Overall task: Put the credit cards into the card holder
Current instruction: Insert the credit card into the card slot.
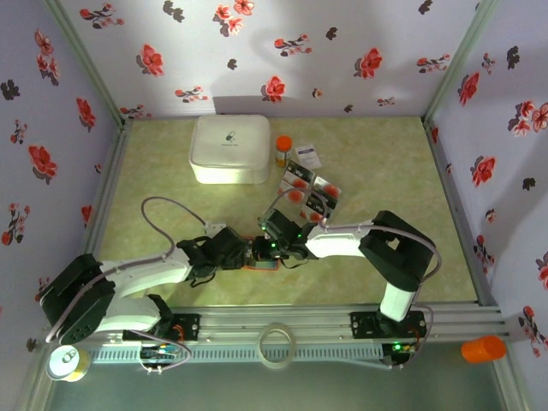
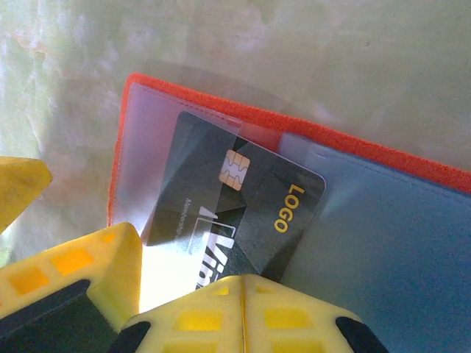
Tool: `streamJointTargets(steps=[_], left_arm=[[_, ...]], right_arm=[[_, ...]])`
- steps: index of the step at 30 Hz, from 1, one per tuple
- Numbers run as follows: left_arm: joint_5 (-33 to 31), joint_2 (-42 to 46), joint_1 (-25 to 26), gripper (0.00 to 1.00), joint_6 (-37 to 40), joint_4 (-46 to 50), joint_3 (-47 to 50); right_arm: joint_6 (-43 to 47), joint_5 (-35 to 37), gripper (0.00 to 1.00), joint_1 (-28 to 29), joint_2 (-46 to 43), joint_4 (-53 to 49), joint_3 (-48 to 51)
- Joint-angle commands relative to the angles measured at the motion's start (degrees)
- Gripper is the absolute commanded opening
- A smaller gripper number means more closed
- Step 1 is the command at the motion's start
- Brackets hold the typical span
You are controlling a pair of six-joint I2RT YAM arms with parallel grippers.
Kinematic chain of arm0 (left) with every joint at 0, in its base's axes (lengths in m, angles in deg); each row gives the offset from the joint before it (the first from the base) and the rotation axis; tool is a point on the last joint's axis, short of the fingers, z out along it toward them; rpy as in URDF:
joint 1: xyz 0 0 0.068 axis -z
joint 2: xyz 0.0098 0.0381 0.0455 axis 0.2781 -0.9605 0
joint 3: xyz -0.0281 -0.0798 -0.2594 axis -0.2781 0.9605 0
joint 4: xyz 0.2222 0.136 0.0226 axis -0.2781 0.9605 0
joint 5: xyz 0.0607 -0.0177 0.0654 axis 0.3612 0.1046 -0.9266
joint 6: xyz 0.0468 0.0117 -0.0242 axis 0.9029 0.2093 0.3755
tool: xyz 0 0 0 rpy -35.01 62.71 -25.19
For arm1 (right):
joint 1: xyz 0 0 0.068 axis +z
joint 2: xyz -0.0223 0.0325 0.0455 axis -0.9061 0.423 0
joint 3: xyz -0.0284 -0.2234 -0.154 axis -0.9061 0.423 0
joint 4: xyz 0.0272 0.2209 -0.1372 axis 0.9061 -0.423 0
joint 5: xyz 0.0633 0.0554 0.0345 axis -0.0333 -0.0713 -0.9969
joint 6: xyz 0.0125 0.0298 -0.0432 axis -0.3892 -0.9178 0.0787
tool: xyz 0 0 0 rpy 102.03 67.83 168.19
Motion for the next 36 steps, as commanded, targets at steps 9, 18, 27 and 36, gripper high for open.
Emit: streamJointTargets(steps=[9,18,27,36], left_arm=[[-2.6,4.5,-5.7,0.94,0.2,4.0,0.2],[-1.2,0.6,-6.5,0.94,0.5,1.5,1.0],[-0.3,-2.6,-6.5,0.94,0.6,-0.8,1.1],[0.6,-4.2,-6.5,0.94,0.7,-2.5,1.7]], right_arm=[[3.2,1.8,0.10,-0.7,-3.9,-5.9,-2.2],[5.5,2.0,0.10,-1.0,-1.8,-8.7,-5.1],[6.3,2.7,0.10,-1.1,1.3,-9.9,-7.0],[6.8,1.0,0.09,-0.4,5.9,-11.3,-11.3]])
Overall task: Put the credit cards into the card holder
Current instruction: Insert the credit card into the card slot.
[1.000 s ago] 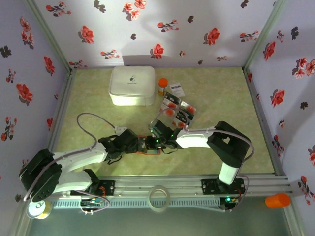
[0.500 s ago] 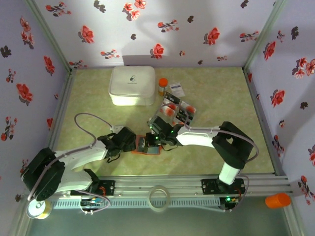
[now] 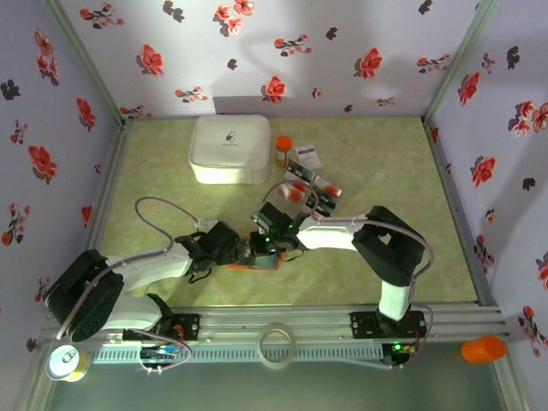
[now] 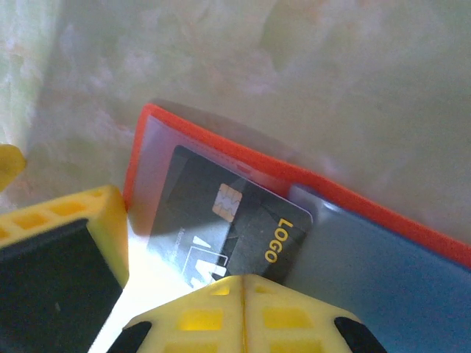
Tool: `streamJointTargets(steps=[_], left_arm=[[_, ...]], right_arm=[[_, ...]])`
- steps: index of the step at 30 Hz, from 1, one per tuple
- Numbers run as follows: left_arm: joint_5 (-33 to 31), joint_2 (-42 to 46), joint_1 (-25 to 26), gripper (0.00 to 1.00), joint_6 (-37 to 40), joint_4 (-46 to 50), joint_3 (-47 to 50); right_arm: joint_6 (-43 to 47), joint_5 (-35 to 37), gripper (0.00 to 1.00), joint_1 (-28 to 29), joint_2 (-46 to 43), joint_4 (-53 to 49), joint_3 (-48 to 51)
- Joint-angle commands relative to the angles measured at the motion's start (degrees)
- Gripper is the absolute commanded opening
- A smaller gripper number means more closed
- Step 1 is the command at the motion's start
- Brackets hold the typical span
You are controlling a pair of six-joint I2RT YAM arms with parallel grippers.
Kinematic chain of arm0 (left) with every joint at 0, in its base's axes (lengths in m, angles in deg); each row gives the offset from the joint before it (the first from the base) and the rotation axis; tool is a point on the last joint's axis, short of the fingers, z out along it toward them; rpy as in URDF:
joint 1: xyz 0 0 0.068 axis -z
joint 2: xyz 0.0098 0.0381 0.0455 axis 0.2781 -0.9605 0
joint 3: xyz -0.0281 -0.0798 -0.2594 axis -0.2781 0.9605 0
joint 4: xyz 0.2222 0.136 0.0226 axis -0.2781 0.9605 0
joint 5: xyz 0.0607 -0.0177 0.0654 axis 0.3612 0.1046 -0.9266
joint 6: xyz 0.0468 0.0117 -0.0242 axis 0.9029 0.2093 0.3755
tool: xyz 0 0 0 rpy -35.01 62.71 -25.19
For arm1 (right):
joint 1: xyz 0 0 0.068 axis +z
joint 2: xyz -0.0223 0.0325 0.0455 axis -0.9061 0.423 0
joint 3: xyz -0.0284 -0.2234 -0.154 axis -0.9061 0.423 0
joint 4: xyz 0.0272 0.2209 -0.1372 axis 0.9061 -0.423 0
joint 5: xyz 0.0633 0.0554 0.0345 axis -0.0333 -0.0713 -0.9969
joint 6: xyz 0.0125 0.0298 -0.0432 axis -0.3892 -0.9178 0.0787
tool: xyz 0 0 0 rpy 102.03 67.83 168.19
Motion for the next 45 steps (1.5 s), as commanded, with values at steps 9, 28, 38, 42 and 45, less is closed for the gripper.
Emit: streamJointTargets(steps=[9,28,38,42,45], left_arm=[[0.4,0.6,-0.4,0.94,1.0,0.1,0.3],[1.0,2.6,-3.0,0.94,-0.4,2.7,1.4],[1.4,-0.8,-3.0,0.94,0.3,0.8,1.5],[1.4,-1.2,-3.0,0.94,0.4,0.3,1.7],[1.4,-1.4,-3.0,0.94,0.4,0.0,1.9]], right_arm=[[1.2,-0.6,0.08,1.5,4.3,-2.9,-5.3],[3.0,1.2,0.09,0.3,-2.4,-6.4,-4.8],[2.7,0.8,0.09,0.4,-1.8,-5.8,-2.3],[2.6,0.4,0.08,0.4,-0.8,-5.5,-1.9],[2.5,-0.1,0.08,0.5,0.4,-5.3,-2.2]])
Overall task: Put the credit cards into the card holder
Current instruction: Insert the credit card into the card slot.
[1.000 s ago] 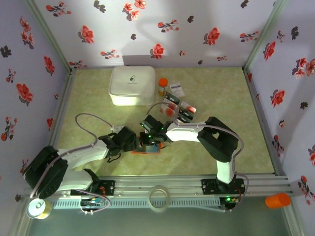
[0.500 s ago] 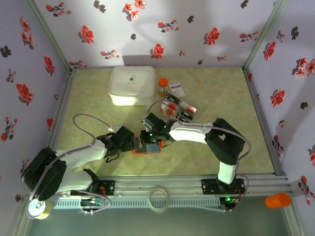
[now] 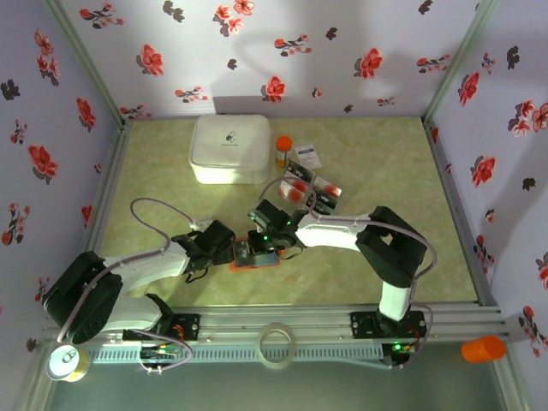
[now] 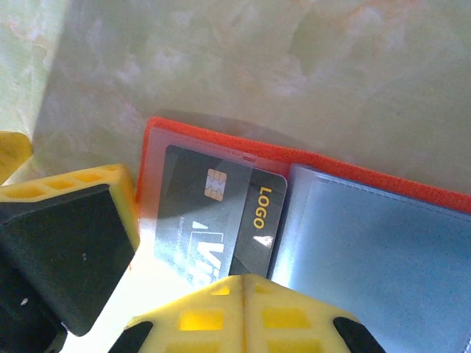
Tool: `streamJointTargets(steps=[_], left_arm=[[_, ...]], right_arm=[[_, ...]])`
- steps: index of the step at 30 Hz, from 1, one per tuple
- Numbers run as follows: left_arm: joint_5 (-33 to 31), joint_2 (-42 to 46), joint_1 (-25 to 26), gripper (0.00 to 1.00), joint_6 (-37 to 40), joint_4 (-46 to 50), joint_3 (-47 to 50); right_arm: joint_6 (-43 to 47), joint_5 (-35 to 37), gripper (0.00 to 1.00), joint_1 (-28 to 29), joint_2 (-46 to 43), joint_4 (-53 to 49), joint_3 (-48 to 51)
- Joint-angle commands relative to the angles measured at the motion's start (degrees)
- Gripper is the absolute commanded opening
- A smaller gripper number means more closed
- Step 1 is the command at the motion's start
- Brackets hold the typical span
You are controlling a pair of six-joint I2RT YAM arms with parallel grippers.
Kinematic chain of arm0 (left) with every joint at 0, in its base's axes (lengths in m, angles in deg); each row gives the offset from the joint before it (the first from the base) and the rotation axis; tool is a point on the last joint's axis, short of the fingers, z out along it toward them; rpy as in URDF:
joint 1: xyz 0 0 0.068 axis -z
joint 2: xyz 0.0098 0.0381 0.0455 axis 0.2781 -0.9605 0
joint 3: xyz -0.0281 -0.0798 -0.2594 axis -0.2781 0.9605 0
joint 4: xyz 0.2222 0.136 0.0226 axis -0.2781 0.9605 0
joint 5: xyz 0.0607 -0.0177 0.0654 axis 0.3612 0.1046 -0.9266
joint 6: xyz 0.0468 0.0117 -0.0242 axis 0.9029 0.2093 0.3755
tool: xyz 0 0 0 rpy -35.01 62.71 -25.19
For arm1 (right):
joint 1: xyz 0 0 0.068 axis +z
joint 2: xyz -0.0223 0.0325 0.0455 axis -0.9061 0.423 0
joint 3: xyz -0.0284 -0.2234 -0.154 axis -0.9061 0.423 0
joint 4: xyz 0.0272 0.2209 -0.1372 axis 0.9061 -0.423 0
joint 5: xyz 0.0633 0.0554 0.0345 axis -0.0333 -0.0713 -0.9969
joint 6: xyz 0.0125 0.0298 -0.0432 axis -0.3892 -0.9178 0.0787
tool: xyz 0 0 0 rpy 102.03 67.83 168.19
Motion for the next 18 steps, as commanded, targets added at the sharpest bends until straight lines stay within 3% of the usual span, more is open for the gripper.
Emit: streamJointTargets(steps=[1,18], left_arm=[[1.1,-2.2,-0.5,0.94,0.5,-1.9,1.5],[1.6,-2.6,-0.5,0.94,0.9,-2.8,1.4]], right_arm=[[0.5,-0.4,0.08,0.0,2.0,-0.2,0.0],[-0.3,-1.2,0.08,2.5,5.4,-0.3,-3.4]])
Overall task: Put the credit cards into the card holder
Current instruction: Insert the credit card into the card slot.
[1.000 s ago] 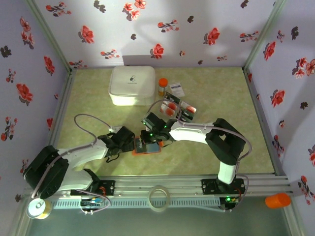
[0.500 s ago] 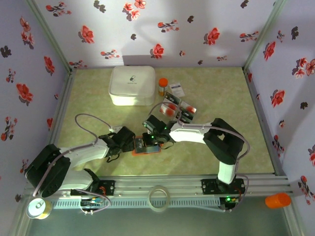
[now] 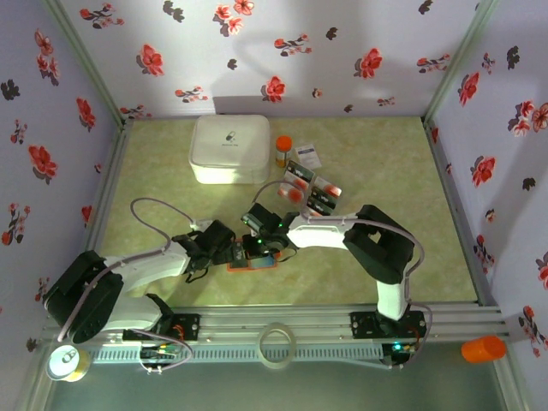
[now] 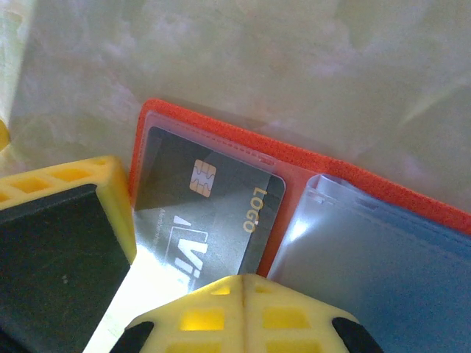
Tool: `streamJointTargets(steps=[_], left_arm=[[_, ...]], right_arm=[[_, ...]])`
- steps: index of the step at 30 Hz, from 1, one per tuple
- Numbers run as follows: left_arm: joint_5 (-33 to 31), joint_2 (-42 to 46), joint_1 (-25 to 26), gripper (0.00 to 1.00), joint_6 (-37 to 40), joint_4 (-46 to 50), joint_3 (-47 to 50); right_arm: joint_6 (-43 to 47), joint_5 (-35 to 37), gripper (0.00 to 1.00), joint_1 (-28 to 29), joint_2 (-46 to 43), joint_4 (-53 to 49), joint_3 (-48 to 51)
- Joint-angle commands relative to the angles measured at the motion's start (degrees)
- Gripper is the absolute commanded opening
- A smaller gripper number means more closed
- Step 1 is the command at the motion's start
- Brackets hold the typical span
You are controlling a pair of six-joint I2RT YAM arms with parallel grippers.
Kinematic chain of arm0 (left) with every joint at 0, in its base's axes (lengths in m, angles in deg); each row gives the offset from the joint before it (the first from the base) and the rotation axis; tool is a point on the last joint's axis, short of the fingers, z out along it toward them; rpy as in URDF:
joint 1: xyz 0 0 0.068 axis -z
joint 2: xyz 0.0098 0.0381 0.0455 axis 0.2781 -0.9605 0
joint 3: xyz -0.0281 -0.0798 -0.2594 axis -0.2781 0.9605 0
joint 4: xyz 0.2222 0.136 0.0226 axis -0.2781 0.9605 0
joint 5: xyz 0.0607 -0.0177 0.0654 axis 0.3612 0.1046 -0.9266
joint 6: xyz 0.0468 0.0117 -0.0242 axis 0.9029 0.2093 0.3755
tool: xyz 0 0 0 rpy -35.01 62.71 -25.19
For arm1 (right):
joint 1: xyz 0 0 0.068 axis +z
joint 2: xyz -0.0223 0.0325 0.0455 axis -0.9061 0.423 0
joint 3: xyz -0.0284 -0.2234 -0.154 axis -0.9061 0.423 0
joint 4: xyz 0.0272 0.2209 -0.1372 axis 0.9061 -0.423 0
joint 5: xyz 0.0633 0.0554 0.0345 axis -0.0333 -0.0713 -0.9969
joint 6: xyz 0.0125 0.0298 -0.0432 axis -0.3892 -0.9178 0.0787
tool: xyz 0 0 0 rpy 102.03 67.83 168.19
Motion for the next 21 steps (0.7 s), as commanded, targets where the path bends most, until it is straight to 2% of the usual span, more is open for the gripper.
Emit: streamJointTargets(steps=[1,10,21], left_arm=[[1.7,-1.7,-0.5,0.94,1.0,-2.0,1.1],[0.9,3.6,-2.6,0.94,1.5,1.8,0.6],[1.0,1.7,-2.7,0.94,0.8,0.4,2.1]], right_arm=[[-0.3,-0.3,0.08,0.7,0.7,-0.4,-0.7],[0.2,1.2,0.08,-0.5,-3.8,-1.3,0.0],[1.2,1.1,0.08,-2.4,-4.2,-2.0,-1.1]])
